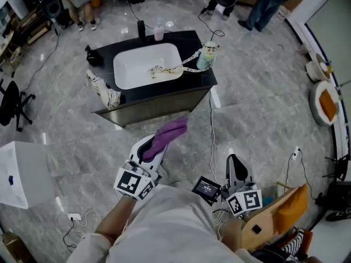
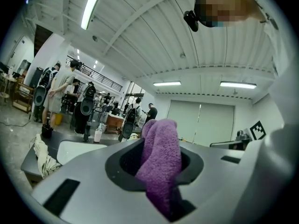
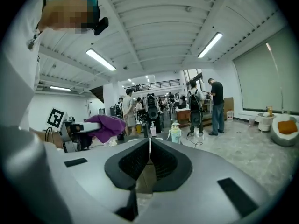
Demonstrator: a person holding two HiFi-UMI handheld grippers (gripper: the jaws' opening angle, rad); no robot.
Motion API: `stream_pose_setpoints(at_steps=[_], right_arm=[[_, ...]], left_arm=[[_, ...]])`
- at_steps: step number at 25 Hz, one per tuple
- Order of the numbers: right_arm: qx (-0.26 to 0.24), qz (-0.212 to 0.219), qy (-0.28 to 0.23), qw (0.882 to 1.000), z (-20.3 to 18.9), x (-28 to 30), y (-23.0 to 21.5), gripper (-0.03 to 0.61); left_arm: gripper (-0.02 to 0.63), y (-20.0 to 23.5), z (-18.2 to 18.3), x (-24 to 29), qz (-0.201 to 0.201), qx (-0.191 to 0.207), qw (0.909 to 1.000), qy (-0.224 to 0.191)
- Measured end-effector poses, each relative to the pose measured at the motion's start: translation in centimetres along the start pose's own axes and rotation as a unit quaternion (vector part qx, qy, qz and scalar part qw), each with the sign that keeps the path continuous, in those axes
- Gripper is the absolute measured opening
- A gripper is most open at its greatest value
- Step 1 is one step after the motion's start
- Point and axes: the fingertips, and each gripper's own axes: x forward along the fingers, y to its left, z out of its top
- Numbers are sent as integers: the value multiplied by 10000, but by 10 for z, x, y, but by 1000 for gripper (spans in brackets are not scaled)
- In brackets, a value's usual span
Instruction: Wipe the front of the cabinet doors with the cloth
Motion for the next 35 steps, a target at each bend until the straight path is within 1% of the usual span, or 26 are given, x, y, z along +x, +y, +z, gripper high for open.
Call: stream_pose_setpoints(at_steps=[2,5,7,9,11,16,19,21,24,26,28,30,33,35], right_arm=[[-188,-5,-29,9998,8,20,-4,28],[-395,12,-22,9992,14,53,-10,28],[-456,209,67,9987,11,67,-9,28],[-468,465,190,9976,7,79,-13,28],[-462,666,298,9963,4,91,-27,28],[-476,1208,461,9905,1,121,-77,28],[-468,1476,707,9854,-17,144,-122,28],[-415,1575,868,9828,-34,165,-152,28],[-472,1659,1041,9795,-62,195,-185,28],[-572,1666,1095,9782,-82,213,-198,28],[-552,1666,1101,9783,-106,228,-207,28],[-318,1609,1196,9792,-140,241,-217,28],[259,1431,1394,9795,-195,255,-227,28],[465,1388,1431,9788,-223,260,-230,28]], left_arm=[[94,14,2,13,-180,110,9997,125],[94,29,1,30,-429,446,9974,379],[94,37,-1,34,-366,476,9971,470],[94,45,-4,40,-112,337,9980,525],[94,52,-11,50,253,270,9977,573],[94,55,-33,84,1103,-14,9920,609],[94,48,-58,116,1415,-92,9872,735],[94,45,-80,145,1476,-150,9854,832],[94,41,-121,192,1308,-121,9853,1095],[94,41,-149,223,1052,-58,9862,1278],[94,44,-176,255,758,43,9874,1389],[94,48,-205,284,514,229,9871,1497],[94,49,-255,323,195,495,9813,1849],[94,48,-285,345,37,557,9784,1988]])
